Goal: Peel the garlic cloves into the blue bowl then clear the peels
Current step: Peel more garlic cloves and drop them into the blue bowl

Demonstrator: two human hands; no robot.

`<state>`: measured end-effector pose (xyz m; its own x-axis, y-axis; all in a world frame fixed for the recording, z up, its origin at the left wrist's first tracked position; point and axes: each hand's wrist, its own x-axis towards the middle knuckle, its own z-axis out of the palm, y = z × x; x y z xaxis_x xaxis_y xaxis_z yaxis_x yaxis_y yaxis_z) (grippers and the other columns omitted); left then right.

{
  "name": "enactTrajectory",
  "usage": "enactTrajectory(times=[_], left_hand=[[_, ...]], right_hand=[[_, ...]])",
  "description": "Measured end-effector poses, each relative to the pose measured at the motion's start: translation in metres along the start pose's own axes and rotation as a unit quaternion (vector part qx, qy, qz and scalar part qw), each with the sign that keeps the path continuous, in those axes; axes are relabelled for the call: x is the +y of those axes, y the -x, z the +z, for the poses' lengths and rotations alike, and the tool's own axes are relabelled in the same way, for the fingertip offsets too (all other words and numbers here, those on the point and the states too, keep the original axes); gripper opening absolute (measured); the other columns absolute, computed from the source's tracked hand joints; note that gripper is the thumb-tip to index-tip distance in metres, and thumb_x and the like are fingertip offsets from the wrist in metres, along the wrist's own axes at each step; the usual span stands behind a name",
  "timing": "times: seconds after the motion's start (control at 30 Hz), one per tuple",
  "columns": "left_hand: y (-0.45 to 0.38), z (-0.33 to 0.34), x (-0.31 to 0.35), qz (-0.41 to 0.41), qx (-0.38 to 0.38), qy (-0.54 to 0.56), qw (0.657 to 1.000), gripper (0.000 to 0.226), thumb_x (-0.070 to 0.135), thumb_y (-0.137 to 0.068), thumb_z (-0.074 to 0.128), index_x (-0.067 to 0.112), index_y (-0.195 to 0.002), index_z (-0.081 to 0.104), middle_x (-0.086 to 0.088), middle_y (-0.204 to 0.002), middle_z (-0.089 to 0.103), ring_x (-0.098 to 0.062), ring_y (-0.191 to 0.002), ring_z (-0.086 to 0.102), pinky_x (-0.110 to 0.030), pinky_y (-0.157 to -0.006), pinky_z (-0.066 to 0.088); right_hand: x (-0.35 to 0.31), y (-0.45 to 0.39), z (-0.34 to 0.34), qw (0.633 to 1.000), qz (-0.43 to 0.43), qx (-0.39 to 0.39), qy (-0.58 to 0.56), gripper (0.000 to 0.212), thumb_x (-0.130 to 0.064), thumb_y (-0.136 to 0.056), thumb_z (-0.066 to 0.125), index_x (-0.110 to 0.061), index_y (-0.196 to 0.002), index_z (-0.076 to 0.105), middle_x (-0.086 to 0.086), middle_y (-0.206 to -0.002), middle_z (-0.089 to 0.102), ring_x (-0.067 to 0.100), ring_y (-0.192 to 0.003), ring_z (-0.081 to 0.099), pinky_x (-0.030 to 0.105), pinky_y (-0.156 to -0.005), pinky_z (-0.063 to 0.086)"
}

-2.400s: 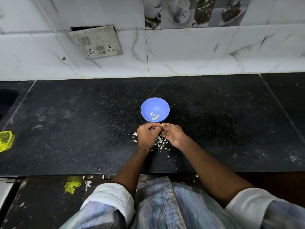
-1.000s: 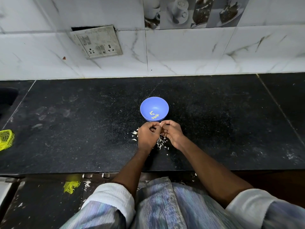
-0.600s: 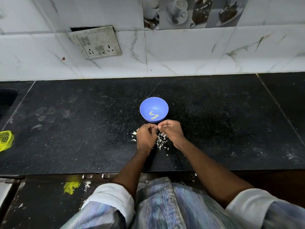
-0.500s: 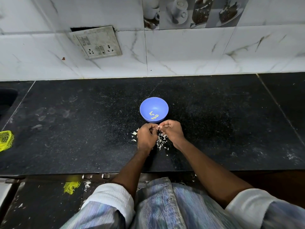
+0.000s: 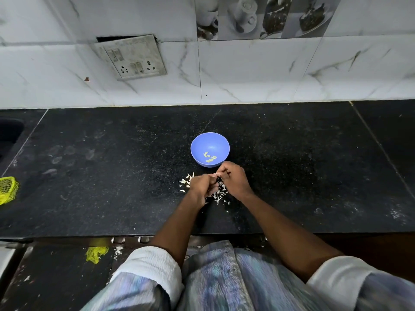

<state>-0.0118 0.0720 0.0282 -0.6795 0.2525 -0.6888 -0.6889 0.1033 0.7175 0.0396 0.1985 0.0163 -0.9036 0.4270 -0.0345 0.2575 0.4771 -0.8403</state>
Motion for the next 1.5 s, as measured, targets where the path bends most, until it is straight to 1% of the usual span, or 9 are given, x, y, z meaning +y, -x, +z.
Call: enactTrajectory(times=[0.1,0.2,0.3,0.47,0.67,0.8,0.93,1.07,1.5], left_hand=[[-0.001,-0.002,-0.003,-0.068,-0.021,0.053,0.996,0.023,-0.002,-0.095,0.053,0.012,-0.089,0.071,-0.001,-0.067,0.069,-0.009,-0.06,0.064,-0.021,-0.054,0.057],[-0.003,-0.005,-0.011,0.128,0.039,-0.101,0.986,0.023,-0.001,-0.092,0.066,0.016,-0.078,0.073,0.001,-0.07,0.071,-0.011,-0.062,0.062,-0.022,-0.057,0.052],[-0.008,-0.013,-0.016,0.351,0.092,-0.312,0.878,0.027,0.0,-0.085,0.07,0.023,-0.073,0.065,0.008,-0.074,0.069,-0.013,-0.069,0.063,-0.028,-0.061,0.049],[-0.006,-0.016,-0.015,0.452,0.122,-0.474,0.746,0.023,-0.002,-0.076,0.062,0.021,-0.075,0.058,0.007,-0.08,0.061,-0.019,-0.075,0.055,-0.036,-0.058,0.046],[-0.005,-0.001,-0.004,0.115,0.042,-0.086,0.989,0.02,0.001,-0.088,0.061,0.01,-0.072,0.07,-0.002,-0.065,0.063,-0.014,-0.058,0.053,-0.025,-0.055,0.044],[0.003,-0.001,0.0,-0.134,-0.062,0.11,0.983,0.026,0.004,-0.102,0.05,0.015,-0.083,0.064,0.003,-0.059,0.065,-0.006,-0.054,0.065,-0.02,-0.056,0.056],[-0.004,-0.001,-0.007,0.103,0.029,-0.059,0.993,0.02,-0.002,-0.092,0.063,0.009,-0.088,0.078,-0.001,-0.071,0.072,-0.011,-0.058,0.059,-0.024,-0.057,0.05],[-0.008,-0.007,-0.015,0.297,0.08,-0.245,0.919,0.011,0.014,-0.089,0.078,0.024,-0.085,0.081,0.013,-0.078,0.077,-0.004,-0.072,0.072,-0.026,-0.07,0.058],[-0.006,-0.006,-0.017,0.196,0.046,-0.098,0.975,0.01,0.022,-0.087,0.075,0.019,-0.083,0.083,-0.004,-0.068,0.073,-0.017,-0.061,0.055,-0.034,-0.064,0.048]], right_hand=[[0.0,-0.002,-0.004,0.999,0.006,-0.03,-0.013,0.016,-0.003,-0.088,0.07,-0.015,-0.078,0.068,-0.007,-0.076,0.07,0.009,-0.073,0.067,0.029,-0.069,0.056],[-0.006,-0.005,-0.005,0.989,0.121,-0.059,-0.064,0.009,-0.004,-0.087,0.07,-0.011,-0.082,0.072,-0.001,-0.072,0.071,0.008,-0.066,0.061,0.026,-0.063,0.051],[-0.012,-0.01,-0.004,0.948,0.253,-0.082,-0.173,0.011,0.005,-0.087,0.062,0.003,-0.093,0.071,0.011,-0.074,0.068,0.015,-0.062,0.056,0.027,-0.058,0.047],[-0.015,-0.01,0.002,0.906,0.33,-0.083,-0.251,0.009,0.008,-0.092,0.06,0.002,-0.089,0.067,0.008,-0.062,0.063,0.014,-0.055,0.051,0.025,-0.055,0.045],[-0.002,-0.002,0.001,0.985,0.08,-0.05,-0.141,0.011,-0.002,-0.094,0.067,-0.006,-0.084,0.065,0.003,-0.077,0.069,0.007,-0.069,0.06,0.026,-0.067,0.051],[0.0,-0.001,-0.005,0.993,0.015,-0.055,-0.105,0.013,-0.003,-0.09,0.069,-0.012,-0.08,0.067,-0.002,-0.078,0.071,0.011,-0.074,0.06,0.028,-0.071,0.05],[-0.002,-0.005,-0.005,0.975,0.123,-0.064,-0.174,0.011,0.001,-0.092,0.065,-0.006,-0.085,0.069,0.01,-0.077,0.07,0.015,-0.069,0.059,0.029,-0.065,0.05],[-0.003,-0.006,-0.004,0.941,0.217,-0.037,-0.257,0.01,0.002,-0.093,0.063,-0.001,-0.092,0.072,0.011,-0.076,0.069,0.013,-0.066,0.06,0.025,-0.061,0.05],[0.0,-0.003,-0.001,0.933,0.206,-0.039,-0.294,0.009,-0.001,-0.094,0.07,0.002,-0.102,0.072,0.012,-0.085,0.074,0.012,-0.07,0.067,0.023,-0.07,0.057]])
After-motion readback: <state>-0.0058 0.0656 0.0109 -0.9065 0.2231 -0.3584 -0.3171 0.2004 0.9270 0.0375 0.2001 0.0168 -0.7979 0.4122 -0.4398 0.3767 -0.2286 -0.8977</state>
